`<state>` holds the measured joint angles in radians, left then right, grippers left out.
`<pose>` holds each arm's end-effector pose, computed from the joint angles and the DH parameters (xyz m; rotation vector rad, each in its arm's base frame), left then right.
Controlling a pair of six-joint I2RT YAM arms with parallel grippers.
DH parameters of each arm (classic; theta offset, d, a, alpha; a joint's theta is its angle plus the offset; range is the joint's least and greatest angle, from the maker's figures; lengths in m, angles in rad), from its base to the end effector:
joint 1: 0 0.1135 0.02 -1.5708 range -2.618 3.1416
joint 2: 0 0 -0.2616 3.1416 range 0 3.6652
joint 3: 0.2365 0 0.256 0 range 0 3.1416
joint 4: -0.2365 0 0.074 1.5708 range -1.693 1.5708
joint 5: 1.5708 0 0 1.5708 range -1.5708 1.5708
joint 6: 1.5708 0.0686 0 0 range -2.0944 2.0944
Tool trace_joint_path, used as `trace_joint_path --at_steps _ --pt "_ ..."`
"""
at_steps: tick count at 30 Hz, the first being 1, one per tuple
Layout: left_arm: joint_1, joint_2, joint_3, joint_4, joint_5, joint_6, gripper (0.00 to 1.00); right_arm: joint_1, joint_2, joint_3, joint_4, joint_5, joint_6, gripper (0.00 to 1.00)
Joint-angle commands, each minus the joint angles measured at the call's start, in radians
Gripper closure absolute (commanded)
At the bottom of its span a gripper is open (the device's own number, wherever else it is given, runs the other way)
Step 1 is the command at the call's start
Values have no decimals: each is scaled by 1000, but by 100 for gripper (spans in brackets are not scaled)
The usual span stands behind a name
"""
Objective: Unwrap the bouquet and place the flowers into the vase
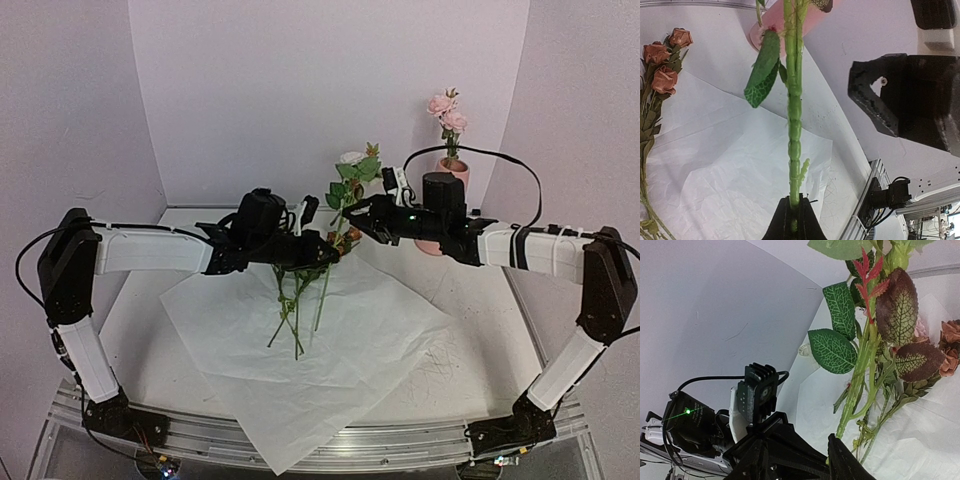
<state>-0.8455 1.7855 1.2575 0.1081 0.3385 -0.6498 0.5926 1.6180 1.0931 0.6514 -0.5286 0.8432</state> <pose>0.2799 -0.3500 0.2390 0.4573 2.1638 -1.2449 0.3207 0.2577 0.3188 -0.2860 1.6391 1.5120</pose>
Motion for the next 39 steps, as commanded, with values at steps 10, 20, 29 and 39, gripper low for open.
trace_joint_path --at_steps 10,20,29,39 --pt "-18 -90 29 58 23 38 98 27 35 35 33 23 24 62" --pt "-34 -87 38 59 35 38 97 34 39 46 39 66 32 71" --pt "-45 -81 41 64 57 56 97 33 26 30 60 111 39 84" --pt "-50 -114 -7 68 -6 71 45 34 -93 -37 63 188 -114 100"
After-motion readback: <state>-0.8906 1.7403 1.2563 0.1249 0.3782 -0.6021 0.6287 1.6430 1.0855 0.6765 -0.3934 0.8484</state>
